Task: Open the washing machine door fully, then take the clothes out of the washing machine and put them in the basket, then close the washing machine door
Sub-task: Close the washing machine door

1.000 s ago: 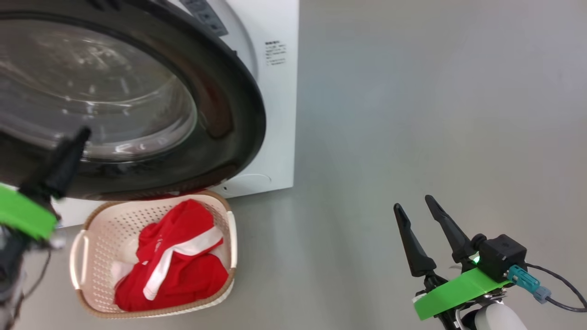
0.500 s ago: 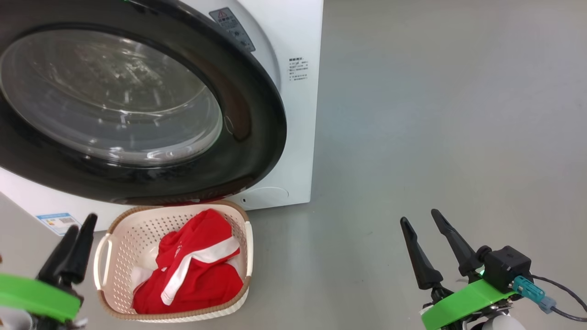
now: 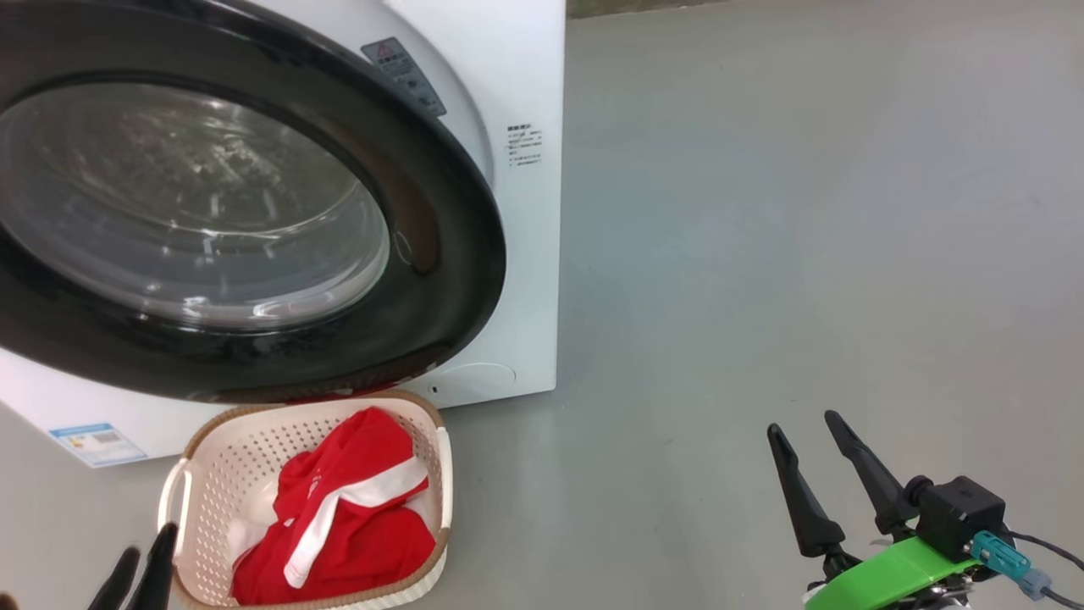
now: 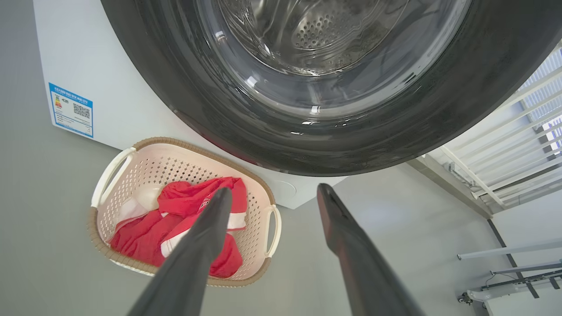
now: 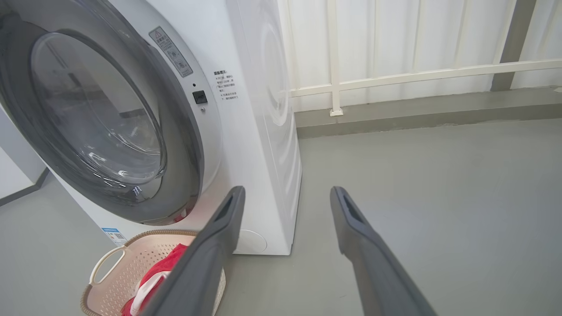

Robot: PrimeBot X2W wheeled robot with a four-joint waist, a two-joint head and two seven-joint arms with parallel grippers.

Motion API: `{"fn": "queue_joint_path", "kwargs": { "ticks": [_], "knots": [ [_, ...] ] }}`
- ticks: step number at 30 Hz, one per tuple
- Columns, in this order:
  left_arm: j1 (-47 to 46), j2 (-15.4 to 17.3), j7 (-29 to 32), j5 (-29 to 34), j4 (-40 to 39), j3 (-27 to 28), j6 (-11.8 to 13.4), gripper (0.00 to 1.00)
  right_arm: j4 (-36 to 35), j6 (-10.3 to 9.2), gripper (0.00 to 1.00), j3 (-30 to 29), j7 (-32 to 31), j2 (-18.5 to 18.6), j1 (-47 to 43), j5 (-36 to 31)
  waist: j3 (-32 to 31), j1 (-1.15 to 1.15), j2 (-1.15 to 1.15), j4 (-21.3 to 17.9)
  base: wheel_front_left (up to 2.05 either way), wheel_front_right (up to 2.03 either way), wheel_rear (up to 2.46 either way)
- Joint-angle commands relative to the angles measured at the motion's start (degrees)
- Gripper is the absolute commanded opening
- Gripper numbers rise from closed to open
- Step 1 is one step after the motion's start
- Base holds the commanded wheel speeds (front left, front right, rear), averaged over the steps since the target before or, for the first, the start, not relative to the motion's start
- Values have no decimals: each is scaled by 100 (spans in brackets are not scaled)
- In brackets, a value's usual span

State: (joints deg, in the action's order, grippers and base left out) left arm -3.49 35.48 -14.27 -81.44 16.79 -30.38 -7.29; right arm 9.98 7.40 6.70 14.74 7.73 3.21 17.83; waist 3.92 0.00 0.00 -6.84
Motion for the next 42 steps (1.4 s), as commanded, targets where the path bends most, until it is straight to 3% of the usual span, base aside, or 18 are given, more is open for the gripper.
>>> {"fn": "queue_joint_path", "kwargs": {
  "ticks": [1, 6, 14, 21, 27, 35, 42],
  "knots": [
    [-96, 184, -66, 86, -26, 311, -20, 100, -136, 9, 100, 114, 26, 71, -85, 51, -45, 0, 0, -49, 0, 0, 0],
    [203, -144, -71, 618, 134, 852, -20, 100, -149, 9, 100, 63, 26, 146, -186, 68, -142, 0, 0, -133, 0, 0, 0],
    [539, -823, -72, 2073, 266, 1796, -20, 100, -184, 9, 100, -39, 26, 221, -338, 92, -274, 0, 0, -159, 0, 0, 0],
    [719, -1423, -73, 3530, 47, 2624, -20, 100, -218, 9, 100, -95, 26, 234, -387, 99, -312, 0, 0, -144, 0, 0, 0],
    [796, -1785, -73, 4430, -309, 3155, -20, 100, -235, 9, 100, -86, 26, 224, -383, 97, -316, 0, 0, -157, 0, 0, 0],
    [932, -2151, -73, 5266, -781, 3576, -20, 100, -251, 9, 100, -90, 26, 226, -401, 99, -350, 0, 0, -168, 0, 0, 0],
    [1033, -2429, -73, 5554, -1018, 3858, -20, 100, -271, 9, 100, -119, 26, 214, -407, 102, -363, 0, 0, -174, 0, 0, 0]
  ]
}}
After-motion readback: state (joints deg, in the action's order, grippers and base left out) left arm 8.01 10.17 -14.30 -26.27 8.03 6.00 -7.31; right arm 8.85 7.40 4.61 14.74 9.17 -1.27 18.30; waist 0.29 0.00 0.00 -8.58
